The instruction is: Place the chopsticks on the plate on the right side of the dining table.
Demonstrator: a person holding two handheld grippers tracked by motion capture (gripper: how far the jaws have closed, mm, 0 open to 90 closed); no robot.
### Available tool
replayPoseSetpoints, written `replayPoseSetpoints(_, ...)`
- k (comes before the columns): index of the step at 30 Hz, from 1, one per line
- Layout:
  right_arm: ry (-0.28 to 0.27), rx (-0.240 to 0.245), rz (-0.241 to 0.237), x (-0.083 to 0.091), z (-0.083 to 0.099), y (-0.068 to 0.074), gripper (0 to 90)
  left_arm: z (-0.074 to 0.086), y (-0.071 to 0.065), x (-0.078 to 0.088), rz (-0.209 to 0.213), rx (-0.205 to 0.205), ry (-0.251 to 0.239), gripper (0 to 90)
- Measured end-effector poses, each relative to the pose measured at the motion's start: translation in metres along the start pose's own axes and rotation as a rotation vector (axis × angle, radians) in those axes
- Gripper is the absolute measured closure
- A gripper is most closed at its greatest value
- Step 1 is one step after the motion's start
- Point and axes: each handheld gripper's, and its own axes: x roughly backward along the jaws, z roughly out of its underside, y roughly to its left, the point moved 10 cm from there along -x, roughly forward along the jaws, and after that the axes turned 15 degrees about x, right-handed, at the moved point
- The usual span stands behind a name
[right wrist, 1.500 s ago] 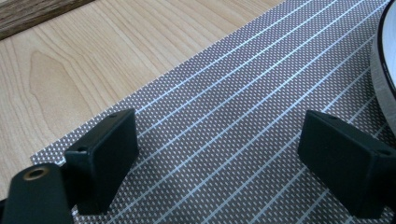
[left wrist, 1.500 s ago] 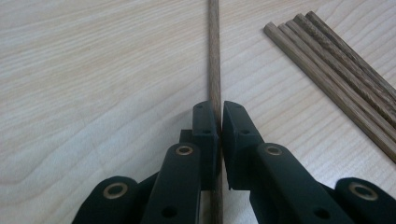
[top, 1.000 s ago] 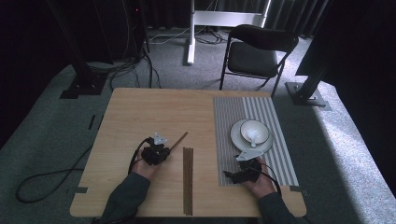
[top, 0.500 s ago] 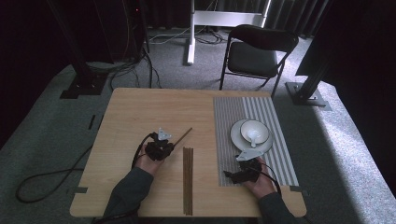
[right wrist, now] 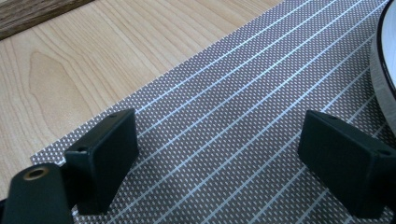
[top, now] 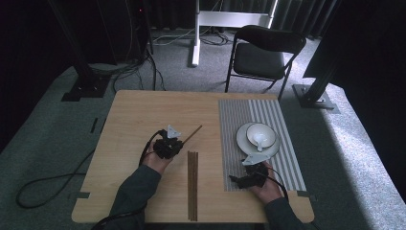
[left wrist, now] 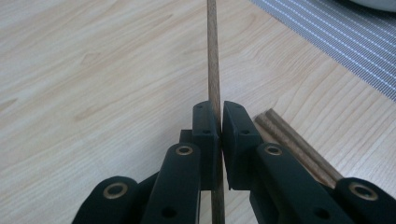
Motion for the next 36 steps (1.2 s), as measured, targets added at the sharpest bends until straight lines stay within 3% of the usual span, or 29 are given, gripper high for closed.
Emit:
replayPoseSetpoints(16, -0.001, -0.002, 0.001, 0.0, 0.0, 0.0, 11.1, -0.027, -0.023, -0.003, 0.023, -0.063, -0.025, 84.2)
replayPoseSetpoints(36, -0.001, -0.003, 0.002, 0.0, 0.0, 0.0, 11.2, -0.047, -0.04, -0.012, 0.062, -0.082, -0.036, 84.2)
